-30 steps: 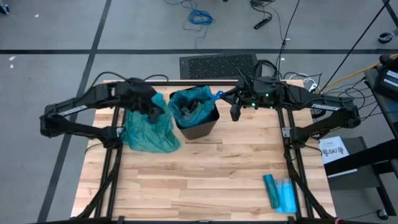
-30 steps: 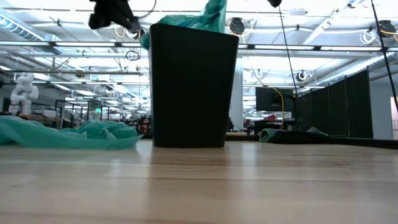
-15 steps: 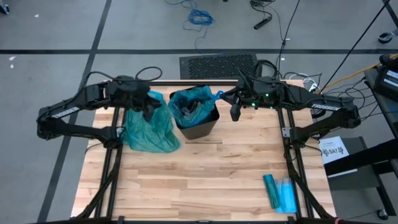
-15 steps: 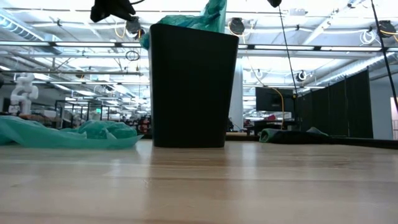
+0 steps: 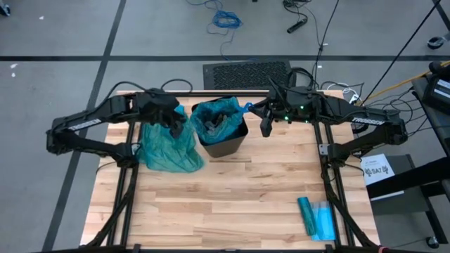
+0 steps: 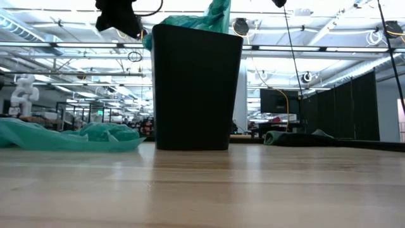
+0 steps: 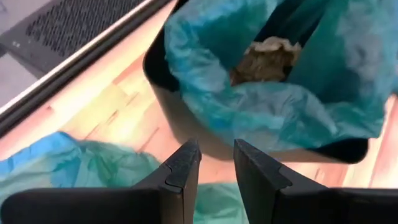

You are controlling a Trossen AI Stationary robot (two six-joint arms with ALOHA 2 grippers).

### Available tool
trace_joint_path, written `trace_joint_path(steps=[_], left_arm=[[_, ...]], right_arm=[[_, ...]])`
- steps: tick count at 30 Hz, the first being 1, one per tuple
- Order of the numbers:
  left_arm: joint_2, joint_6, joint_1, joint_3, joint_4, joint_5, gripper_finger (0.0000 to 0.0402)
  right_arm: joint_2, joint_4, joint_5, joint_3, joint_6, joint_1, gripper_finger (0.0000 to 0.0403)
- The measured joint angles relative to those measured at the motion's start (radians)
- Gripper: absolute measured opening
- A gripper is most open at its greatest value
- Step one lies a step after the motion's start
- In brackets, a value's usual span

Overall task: Place trash/remove bag and relplace
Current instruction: Remove the trash bag from the trash bin

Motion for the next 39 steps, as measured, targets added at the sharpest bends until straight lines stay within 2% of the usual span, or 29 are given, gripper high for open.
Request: trace_joint_path(steps=[9,12,17,26,34,39], left_arm=[[0.013,0.000,0.000,0.000,-0.023,0.003,0.0166],[0.013,-0.001,0.000,0.000,-0.027,0.003,0.0170],[0.013,-0.101,-0.001,0.000,-0.040,0.056,0.0171],[0.011,-0.193,-0.032,-0.013,0.002,0.066,0.0171],[-0.092,-0.383,-0.033,-0.256,0.165,0.088,0.0171],[-0.222,-0.497,-0.041,-0.431,0.431,0.110,0.0171]], right_arm=[[0.000,0.001,0.000,0.000,0.001,0.000,0.0000],[0.000,0.001,0.000,0.000,0.001,0.000,0.0000],[0.000,0.001,0.000,0.000,0.002,0.000,0.0000],[0.000,0.000,-0.001,0.000,0.002,0.000,0.0000],[0.000,-0.011,-0.001,0.000,0.000,0.000,0.0000],[0.000,-0.037,-0.001,0.000,-0.001,0.000,0.0000]])
